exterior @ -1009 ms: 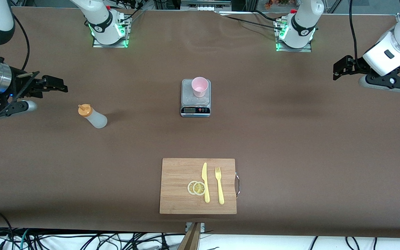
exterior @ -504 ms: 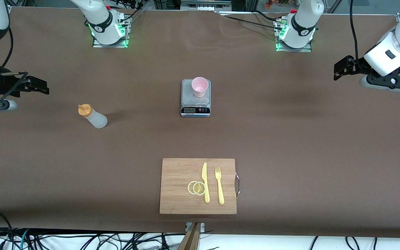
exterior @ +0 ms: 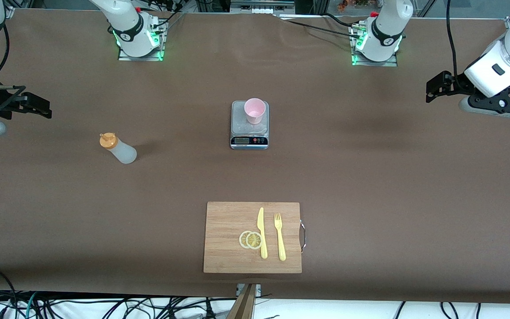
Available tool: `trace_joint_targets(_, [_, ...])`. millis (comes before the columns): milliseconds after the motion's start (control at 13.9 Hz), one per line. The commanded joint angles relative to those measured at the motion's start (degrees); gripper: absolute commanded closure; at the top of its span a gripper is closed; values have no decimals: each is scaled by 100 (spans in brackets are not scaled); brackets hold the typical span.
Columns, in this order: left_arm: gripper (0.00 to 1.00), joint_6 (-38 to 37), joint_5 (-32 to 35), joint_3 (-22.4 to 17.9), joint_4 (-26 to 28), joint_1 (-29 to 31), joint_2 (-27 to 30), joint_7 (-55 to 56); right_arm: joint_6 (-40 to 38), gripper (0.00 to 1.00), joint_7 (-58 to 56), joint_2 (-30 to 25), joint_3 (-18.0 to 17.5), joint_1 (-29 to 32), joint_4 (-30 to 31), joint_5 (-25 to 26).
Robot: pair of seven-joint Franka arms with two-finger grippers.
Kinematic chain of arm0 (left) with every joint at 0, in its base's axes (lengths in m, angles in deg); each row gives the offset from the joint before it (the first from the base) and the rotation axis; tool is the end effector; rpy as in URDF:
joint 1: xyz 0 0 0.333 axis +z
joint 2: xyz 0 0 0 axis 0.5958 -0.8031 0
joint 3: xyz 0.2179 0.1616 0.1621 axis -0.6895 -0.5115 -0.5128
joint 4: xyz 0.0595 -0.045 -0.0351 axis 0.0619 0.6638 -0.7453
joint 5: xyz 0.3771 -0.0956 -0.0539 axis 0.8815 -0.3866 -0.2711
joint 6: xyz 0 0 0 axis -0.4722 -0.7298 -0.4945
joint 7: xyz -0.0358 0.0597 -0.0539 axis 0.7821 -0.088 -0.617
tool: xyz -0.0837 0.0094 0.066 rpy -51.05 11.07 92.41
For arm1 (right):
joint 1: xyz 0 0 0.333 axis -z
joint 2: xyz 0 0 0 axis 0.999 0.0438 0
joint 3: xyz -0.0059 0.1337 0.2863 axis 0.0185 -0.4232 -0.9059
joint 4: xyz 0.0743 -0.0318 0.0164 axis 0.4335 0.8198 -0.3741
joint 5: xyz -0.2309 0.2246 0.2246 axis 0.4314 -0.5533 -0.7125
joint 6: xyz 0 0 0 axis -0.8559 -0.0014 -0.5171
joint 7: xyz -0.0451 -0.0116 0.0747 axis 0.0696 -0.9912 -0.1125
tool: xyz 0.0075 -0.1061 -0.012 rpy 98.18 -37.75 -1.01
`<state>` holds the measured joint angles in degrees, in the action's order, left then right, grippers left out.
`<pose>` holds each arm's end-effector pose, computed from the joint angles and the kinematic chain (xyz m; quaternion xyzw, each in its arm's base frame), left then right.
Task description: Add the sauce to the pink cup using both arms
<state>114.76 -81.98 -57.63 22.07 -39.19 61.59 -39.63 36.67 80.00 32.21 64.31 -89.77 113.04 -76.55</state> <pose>0.5312 -0.0498 0.5925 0.9962 -0.0688 -0.0541 0.0006 0.5824 -0.0048 0.5832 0.9971 0.0286 -0.0643 0.0281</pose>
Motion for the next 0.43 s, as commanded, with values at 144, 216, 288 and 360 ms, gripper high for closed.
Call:
trace_joint_targets(144, [0,-106,-37,11,-186,24,-95,-76,66,0,95,-30,-8,61,44,10])
trace_joint_targets(216, [0,-106,-37,11,-186,24,-95,-84,74,0,104,-30,1,52,44,1])
trace_joint_targets(288, [0,-106,-37,11,-186,24,-95,-84,74,0,113,-30,1,52,44,1])
trace_joint_targets(360, [0,-106,-37,2,-186,24,-95,-93,66,0,113,-30,1,52,44,1])
